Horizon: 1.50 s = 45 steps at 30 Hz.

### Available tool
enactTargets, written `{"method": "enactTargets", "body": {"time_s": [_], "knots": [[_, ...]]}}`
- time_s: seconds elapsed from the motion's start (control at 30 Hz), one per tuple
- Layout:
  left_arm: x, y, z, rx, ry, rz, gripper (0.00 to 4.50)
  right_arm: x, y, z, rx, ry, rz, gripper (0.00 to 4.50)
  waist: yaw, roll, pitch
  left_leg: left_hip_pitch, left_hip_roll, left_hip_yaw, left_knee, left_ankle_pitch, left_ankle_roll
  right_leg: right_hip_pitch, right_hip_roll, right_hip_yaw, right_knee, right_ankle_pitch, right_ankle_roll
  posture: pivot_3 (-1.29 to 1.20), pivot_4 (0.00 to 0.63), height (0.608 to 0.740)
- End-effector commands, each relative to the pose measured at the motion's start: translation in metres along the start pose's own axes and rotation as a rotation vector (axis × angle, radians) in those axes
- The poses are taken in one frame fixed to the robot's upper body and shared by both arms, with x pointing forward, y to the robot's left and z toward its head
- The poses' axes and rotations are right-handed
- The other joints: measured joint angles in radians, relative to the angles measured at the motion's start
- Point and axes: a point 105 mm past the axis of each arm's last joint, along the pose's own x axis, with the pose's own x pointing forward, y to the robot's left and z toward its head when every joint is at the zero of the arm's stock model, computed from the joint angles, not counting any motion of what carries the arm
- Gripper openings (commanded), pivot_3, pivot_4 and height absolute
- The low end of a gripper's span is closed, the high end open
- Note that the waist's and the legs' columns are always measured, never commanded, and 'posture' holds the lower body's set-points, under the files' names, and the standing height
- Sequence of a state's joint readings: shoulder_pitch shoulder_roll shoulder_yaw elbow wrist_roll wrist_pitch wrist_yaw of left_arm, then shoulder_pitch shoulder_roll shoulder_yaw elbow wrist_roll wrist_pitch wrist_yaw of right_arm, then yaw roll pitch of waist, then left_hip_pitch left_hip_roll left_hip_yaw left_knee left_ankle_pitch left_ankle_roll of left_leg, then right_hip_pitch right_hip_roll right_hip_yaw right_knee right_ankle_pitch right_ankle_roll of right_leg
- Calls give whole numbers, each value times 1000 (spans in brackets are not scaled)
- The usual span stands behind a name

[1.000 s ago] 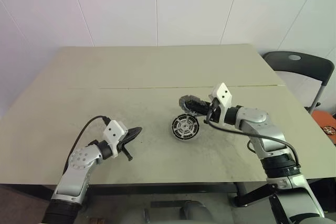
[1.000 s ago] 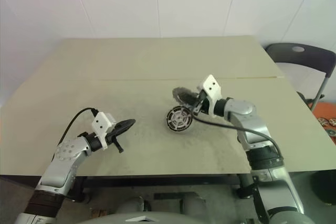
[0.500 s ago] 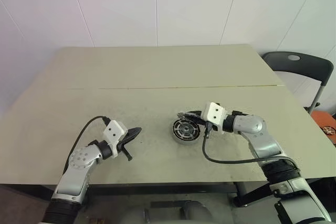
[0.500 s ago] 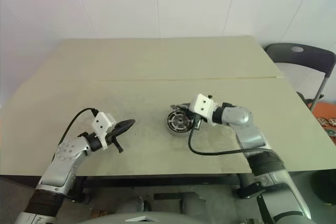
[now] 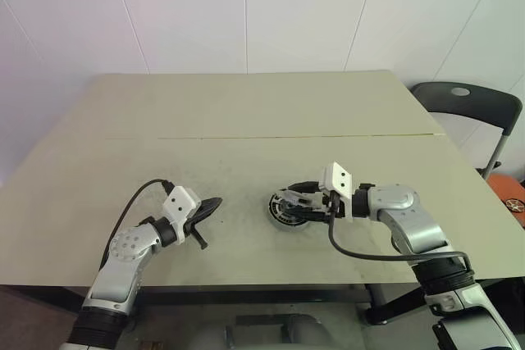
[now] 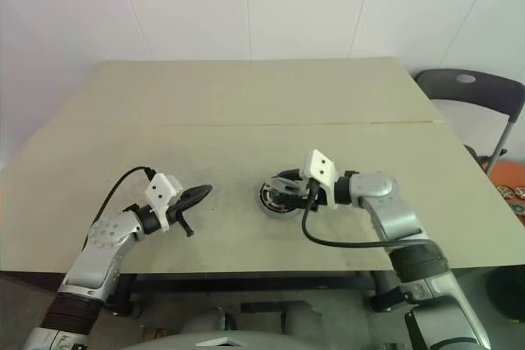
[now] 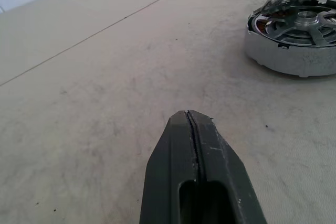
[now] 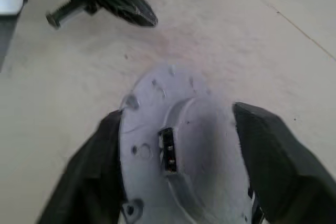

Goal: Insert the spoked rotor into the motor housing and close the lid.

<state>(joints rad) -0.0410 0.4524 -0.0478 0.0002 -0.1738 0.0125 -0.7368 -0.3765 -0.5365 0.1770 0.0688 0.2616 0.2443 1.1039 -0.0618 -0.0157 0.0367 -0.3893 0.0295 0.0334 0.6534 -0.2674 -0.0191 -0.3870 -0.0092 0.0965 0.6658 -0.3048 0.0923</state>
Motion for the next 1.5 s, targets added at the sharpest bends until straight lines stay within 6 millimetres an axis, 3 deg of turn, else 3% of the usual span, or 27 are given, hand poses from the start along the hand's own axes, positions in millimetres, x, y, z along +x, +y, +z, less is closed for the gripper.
{"method": "enactTargets", "body": {"time_s": [0.03,0.2,0.37,0.5,0.73,0.9,1.13,1.27,1.43,1.5], "knots": [[2,3,9,37,-25,-1,0,-4,-5,23,-1,-67,-7,3065,4,0,0,0,0,0,0,0,0,0,0,0,0,0,0,0,0,740],[2,3,8,41,-19,-4,0,-10,0,47,237,-222,69,3065,17,0,0,-1,0,0,0,0,0,-1,0,0,0,0,0,0,0,740],[2,3,7,45,-13,-7,0,-15,7,51,346,-244,123,3065,21,0,0,-1,0,0,0,0,0,-1,0,0,0,0,0,0,0,740],[3,2,12,32,-39,-15,0,-7,-8,37,274,-158,-10,3065,20,0,0,-1,0,0,0,0,0,-1,0,0,0,0,0,0,0,740],[0,4,25,-6,-92,-30,0,0,0,2,44,52,22,3065,20,0,0,-2,0,0,0,0,0,-2,0,0,0,0,0,0,0,740],[-1,6,23,1,-83,-18,0,-2,4,-1,33,74,73,4441,20,0,0,-1,0,0,1,0,0,-1,0,-1,0,0,0,0,0,740],[-1,4,22,0,-78,-14,0,-4,-2,-29,-38,216,47,4441,20,0,0,-1,-1,0,1,0,0,-1,0,0,0,0,0,0,0,740],[-1,5,22,12,-72,-11,0,-3,-3,-30,-18,210,36,4441,20,-1,-1,0,0,0,1,0,0,0,1,-1,0,0,0,0,0,740],[1,5,24,16,-80,-8,0,0,2,-29,44,183,51,3302,19,-1,-1,1,0,-1,5,0,0,4,0,-1,1,0,0,0,0,740],[0,5,24,21,-76,-5,0,1,6,-28,85,166,72,3262,19,-1,-1,2,0,-2,7,0,0,6,0,-2,1,0,-1,0,0,740]]}}
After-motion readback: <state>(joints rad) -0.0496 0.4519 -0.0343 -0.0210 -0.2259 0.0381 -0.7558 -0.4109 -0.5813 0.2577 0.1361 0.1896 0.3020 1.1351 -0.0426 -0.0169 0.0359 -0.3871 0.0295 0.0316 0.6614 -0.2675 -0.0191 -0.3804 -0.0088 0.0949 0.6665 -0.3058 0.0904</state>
